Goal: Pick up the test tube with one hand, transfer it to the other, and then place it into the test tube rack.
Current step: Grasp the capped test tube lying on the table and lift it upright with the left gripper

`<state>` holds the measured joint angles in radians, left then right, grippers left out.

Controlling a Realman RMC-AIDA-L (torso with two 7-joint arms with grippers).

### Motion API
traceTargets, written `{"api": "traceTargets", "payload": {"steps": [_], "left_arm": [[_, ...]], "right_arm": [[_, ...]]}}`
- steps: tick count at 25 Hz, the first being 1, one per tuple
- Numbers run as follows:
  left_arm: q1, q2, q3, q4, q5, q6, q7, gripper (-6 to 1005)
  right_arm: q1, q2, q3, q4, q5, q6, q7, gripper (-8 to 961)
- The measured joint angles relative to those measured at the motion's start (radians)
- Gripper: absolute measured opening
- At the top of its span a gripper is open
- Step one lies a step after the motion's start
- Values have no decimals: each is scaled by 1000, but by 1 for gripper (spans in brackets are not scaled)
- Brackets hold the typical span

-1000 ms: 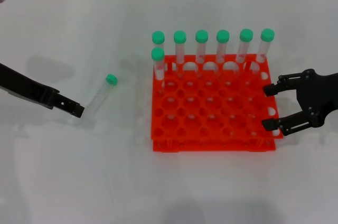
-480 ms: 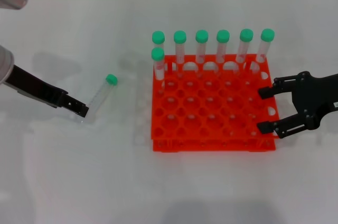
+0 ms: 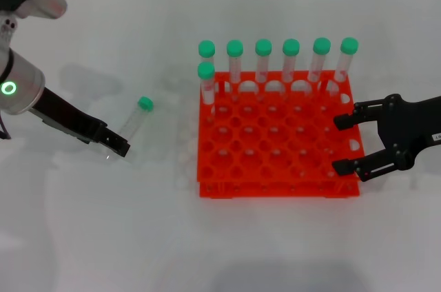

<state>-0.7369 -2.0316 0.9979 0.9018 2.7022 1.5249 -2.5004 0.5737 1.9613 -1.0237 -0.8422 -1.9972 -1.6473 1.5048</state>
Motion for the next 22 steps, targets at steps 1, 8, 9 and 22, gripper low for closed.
{"api": "traceTargets", "payload": {"steps": [1, 8, 9, 22], "left_arm": [[-4, -2, 1, -6, 4, -2, -1, 739], [-10, -15, 10, -14, 17, -10, -5, 712], [-10, -16, 10, -14, 17, -10, -5, 708], [-7, -20, 9, -15, 17, -16, -13, 455]], "right_arm": [[0, 0, 0, 0, 0, 0, 0, 851], [0, 1, -1, 0, 0, -2, -2, 852], [0, 1, -1, 0, 0, -2, -2, 852], [0, 0, -1, 0, 0, -4, -4, 851]]}}
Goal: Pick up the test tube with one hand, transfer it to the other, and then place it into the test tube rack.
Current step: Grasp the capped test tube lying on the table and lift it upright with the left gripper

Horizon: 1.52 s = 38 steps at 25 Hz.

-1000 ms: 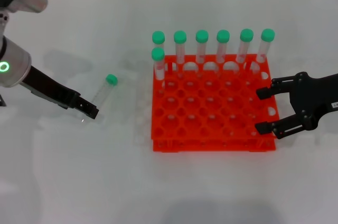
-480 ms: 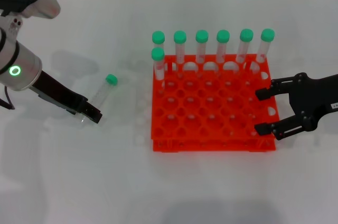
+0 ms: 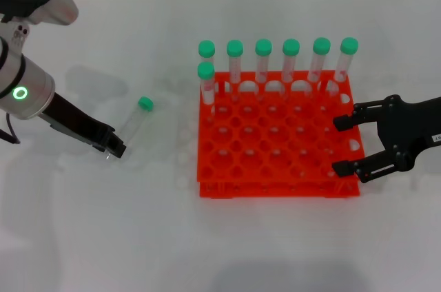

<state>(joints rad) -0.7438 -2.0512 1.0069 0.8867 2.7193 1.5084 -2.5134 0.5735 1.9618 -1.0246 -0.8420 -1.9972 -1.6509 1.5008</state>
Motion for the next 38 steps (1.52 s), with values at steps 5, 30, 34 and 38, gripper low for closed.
{"api": "traceTargets", "payload": {"steps": [5, 30, 34, 38], "left_arm": [[4, 0, 1, -1, 0, -4, -2, 351], [-18, -1, -4, -65, 49, -70, -29, 242], [-7, -8, -6, 1, 52, -49, -29, 202], [52, -21, -8, 187, -16, 22, -25, 192]], "right_arm": [[-2, 0, 0, 0, 0, -2, 0, 850], [-3, 6, -11, 0, 0, -3, -2, 851], [-5, 3, -11, 0, 0, -3, 2, 851], [-9, 0, -6, 0, 0, -10, 4, 851]]}}
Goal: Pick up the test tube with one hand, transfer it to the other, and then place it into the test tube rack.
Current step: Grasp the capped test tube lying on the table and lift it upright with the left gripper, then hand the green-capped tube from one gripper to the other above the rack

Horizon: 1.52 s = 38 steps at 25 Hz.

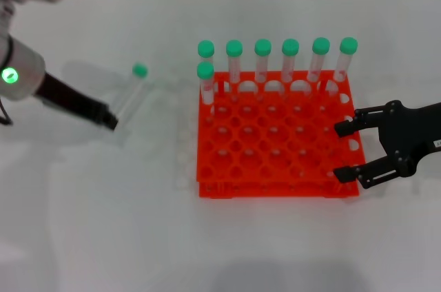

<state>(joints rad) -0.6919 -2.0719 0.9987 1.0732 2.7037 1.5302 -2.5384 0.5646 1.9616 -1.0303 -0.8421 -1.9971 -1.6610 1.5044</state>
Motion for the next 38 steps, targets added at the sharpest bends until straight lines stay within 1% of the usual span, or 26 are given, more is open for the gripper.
{"api": "traceTargets", "payload": {"steps": [3, 4, 6, 7, 9, 11, 13, 16, 18, 20, 21, 24, 25, 27, 28, 29, 31, 34, 38], "left_arm": [[69, -5, 3, 187, -76, 41, 2, 193], [98, -5, 4, 261, -113, 46, 3, 193], [156, -6, 5, 373, -187, 38, 13, 194], [182, -5, 6, 418, -226, 27, 23, 194], [228, -5, 3, 474, -314, -20, 59, 194], [267, -5, 1, 492, -407, -83, 107, 195], [298, -5, -1, 484, -509, -142, 181, 195], [330, -5, -2, 423, -691, -218, 348, 196], [330, -5, -1, 357, -806, -230, 469, 197], [311, 0, -1, 273, -903, -227, 558, 197], [286, 8, -1, 206, -949, -217, 603, 198], [220, 35, -2, 61, -1015, -165, 685, 199], [185, 48, -2, -6, -1030, -136, 717, 199], [135, 70, -2, -97, -1040, -94, 761, 199], [97, 85, -2, -169, -1039, -63, 792, 200], [97, 85, -2, -169, -1039, -63, 792, 200], [3, 121, -1, -320, -1007, 4, 867, 200], [-46, 132, 0, -378, -959, 40, 910, 201], [-74, 131, 1, -395, -872, 48, 917, 202]], "right_arm": [[0, -2, 3, 0, 0, -5, 0, 851], [0, -2, 2, 0, 1, -5, 0, 851], [0, -3, 3, 0, 1, -5, 0, 851], [0, -4, 3, 0, 2, -5, 0, 851], [0, -5, 4, -2, 3, -5, 0, 851], [0, -5, 4, -2, 4, -5, -1, 852], [-1, -4, 4, -3, 5, -3, -4, 852], [-1, 0, 4, -5, 6, 1, -7, 852], [-2, 2, 4, -8, 8, 2, -8, 852], [-3, 4, 4, -9, 9, 2, -8, 852], [-3, 6, 4, -9, 9, 2, -8, 852], [-3, 11, 4, -9, 9, 3, -12, 851], [-3, 13, 4, -9, 9, 3, -14, 850], [-3, 19, 5, -11, 10, 3, -19, 849], [-3, 22, 5, -13, 10, 4, -20, 849], [-2, 25, 6, -16, 10, 5, -21, 848], [-1, 29, 6, -22, 12, 7, -21, 847], [-3, 30, 7, -28, 19, 7, -21, 846], [-4, 27, 21, -28, 23, 0, -19, 844]]}}
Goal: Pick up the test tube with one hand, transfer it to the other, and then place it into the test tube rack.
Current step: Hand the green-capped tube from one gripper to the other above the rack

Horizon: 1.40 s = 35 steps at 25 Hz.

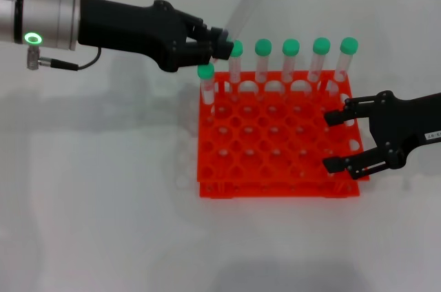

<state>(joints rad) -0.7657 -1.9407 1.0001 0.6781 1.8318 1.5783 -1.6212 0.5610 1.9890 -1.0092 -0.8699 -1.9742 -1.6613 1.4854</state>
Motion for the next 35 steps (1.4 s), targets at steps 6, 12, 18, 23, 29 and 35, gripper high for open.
{"api": "traceTargets", "payload": {"steps": [6, 12, 18, 23, 29, 35], "left_arm": [[-3, -7, 4, -6, 53, -12, 14, 204], [2, -22, 3, -38, 73, -67, 65, 206], [-4, -40, 5, -66, 76, -80, 112, 207], [-5, -57, 7, -62, 92, -80, 125, 209], [-6, -62, 8, -62, 92, -80, 131, 210], [-6, -72, 6, -59, 92, -85, 142, 212]], "right_arm": [[-1, -7, 31, 0, 0, -13, 8, 841], [3, -9, 39, -6, 1, -12, 21, 837], [20, -13, 96, -29, 3, -17, 55, 834], [27, -8, 173, -56, 33, -18, 119, 832], [9, -3, 179, -42, 149, -7, 192, 829], [2, 17, 179, 64, 245, 24, 161, 802]]}}
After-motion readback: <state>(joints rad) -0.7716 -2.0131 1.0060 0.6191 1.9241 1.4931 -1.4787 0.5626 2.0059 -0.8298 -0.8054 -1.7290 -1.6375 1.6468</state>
